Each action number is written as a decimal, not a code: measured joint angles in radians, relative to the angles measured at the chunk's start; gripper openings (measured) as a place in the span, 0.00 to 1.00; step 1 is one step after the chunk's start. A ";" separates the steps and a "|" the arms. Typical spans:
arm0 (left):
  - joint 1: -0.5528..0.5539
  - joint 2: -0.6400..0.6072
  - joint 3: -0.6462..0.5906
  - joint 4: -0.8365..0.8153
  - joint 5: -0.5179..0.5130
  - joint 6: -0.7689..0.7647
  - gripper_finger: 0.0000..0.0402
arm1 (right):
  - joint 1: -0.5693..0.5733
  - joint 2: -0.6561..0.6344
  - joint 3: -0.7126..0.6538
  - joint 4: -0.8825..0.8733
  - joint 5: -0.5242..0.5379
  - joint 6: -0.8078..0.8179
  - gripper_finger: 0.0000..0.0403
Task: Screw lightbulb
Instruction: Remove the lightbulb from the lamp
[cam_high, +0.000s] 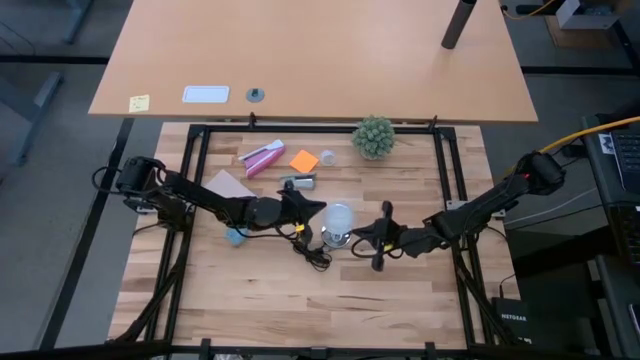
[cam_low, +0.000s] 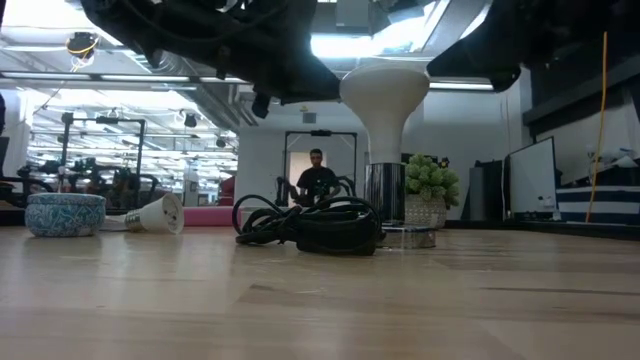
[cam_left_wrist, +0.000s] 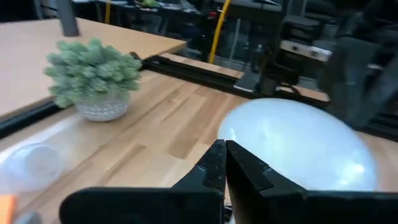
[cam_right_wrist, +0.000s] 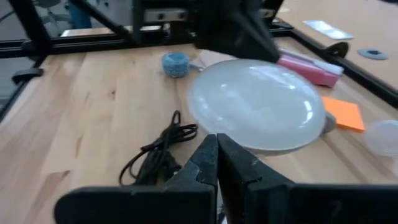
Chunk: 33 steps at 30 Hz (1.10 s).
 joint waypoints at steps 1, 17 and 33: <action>0.000 0.000 0.000 0.000 0.015 -0.009 0.00 | 0.000 0.000 0.000 0.000 0.012 0.000 0.01; -0.047 0.000 0.000 0.001 0.012 -0.053 0.00 | 0.002 0.000 -0.001 -0.056 0.161 0.002 0.01; -0.110 0.002 0.002 0.005 0.046 -0.096 0.00 | -0.125 0.001 0.000 -0.094 0.147 0.003 0.01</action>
